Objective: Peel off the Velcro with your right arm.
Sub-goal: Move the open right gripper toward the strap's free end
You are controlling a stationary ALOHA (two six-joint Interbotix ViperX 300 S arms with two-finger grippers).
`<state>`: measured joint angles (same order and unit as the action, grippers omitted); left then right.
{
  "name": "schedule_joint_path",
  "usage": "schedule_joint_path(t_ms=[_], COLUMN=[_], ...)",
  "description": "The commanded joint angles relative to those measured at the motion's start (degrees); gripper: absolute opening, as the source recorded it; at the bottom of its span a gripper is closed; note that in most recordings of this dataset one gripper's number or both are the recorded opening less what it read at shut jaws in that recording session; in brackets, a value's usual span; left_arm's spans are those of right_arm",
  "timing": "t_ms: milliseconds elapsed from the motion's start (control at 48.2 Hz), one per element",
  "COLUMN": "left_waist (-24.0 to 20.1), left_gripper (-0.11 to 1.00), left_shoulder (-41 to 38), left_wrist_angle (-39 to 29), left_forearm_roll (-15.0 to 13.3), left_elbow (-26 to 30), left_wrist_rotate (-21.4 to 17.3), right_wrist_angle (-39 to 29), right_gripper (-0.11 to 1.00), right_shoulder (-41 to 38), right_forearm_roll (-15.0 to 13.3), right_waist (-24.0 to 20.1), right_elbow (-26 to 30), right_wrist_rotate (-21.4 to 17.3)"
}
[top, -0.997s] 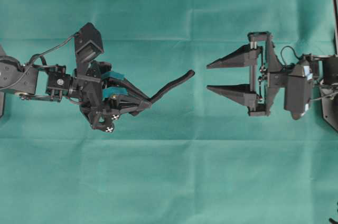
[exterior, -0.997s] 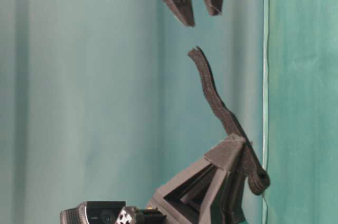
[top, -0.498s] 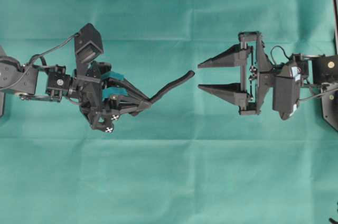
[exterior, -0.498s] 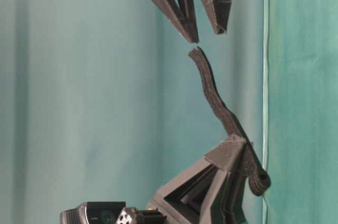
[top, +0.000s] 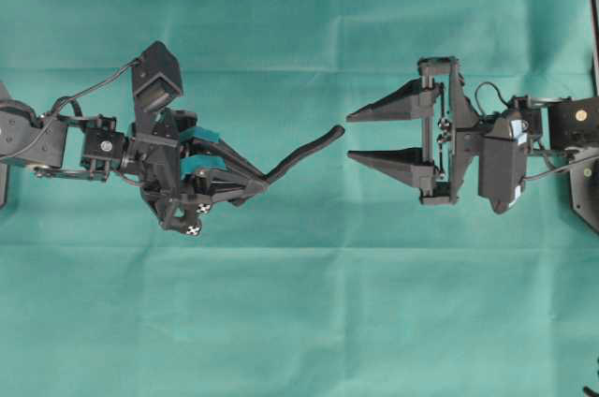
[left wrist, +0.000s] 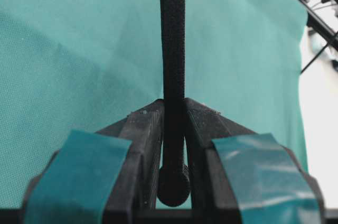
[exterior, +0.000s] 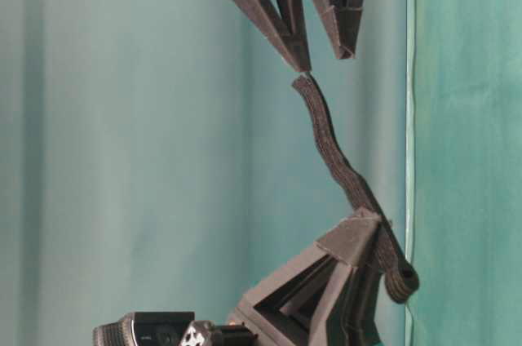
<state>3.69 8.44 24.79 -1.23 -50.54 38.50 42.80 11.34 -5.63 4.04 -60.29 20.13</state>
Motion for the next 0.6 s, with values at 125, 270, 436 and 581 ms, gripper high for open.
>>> schedule_joint_path(t_ms=[125, 270, 436, 581], left_waist=[0.18, 0.18, 0.18, 0.18], left_gripper=[0.10, 0.10, 0.10, 0.10], left_shoulder=[1.14, 1.14, 1.14, 1.14], left_wrist_angle=[0.62, 0.62, 0.62, 0.53], left_forearm_roll=[0.00, -0.09, 0.00, -0.09], left_elbow=[0.53, 0.53, 0.53, 0.53], left_wrist_rotate=[-0.09, -0.09, -0.09, -0.09], right_wrist_angle=[0.62, 0.62, 0.62, 0.62], right_gripper=[0.22, 0.22, 0.22, 0.22], right_shoulder=[0.18, -0.35, -0.79, -0.79], right_forearm_roll=[-0.35, -0.44, -0.53, -0.53], right_waist=[-0.53, -0.79, -0.97, -1.14], right_elbow=[1.32, 1.67, 1.85, 1.85], right_wrist_rotate=[0.00, 0.00, 0.00, 0.09])
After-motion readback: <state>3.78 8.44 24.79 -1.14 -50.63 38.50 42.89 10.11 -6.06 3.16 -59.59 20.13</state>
